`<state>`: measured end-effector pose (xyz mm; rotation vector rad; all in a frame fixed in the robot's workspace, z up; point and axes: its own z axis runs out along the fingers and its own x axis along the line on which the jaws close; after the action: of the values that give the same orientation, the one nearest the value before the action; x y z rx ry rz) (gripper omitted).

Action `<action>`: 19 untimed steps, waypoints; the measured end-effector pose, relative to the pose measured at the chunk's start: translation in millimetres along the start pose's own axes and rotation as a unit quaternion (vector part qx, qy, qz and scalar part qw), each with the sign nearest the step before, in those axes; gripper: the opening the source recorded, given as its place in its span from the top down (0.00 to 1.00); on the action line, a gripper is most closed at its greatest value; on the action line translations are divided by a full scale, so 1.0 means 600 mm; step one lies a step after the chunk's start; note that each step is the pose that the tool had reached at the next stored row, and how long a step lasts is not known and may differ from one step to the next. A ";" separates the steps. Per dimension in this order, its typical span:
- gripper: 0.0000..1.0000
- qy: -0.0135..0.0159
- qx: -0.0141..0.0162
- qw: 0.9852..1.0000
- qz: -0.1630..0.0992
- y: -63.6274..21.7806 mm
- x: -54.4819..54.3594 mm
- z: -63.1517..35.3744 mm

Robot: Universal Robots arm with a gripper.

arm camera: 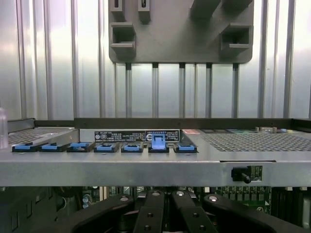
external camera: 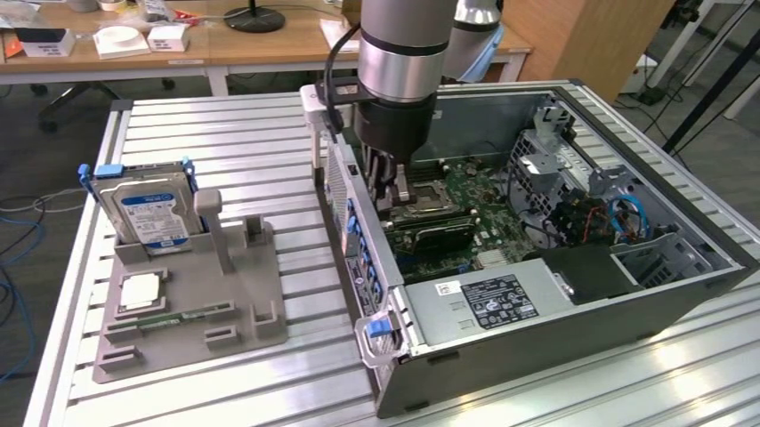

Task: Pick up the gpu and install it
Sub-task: 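Press down on the gpu until it lock into place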

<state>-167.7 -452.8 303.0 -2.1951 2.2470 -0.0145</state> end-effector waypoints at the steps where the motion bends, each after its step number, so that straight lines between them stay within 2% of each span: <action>1: 0.89 0.000 0.000 1.000 0.000 0.000 0.000 0.001; 7: 0.89 0.001 0.000 1.000 0.000 0.000 0.000 0.011; 8: 0.89 0.000 0.000 1.000 0.000 0.000 0.000 0.013; 13: 0.89 0.000 0.000 1.000 0.000 -0.003 0.000 0.012; 16: 0.89 0.000 0.000 1.000 0.000 -0.011 0.000 0.011; 19: 0.89 0.000 0.000 1.000 0.000 -0.032 -0.001 0.011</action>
<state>-148.6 -452.8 296.8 -2.1949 2.2471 -0.0141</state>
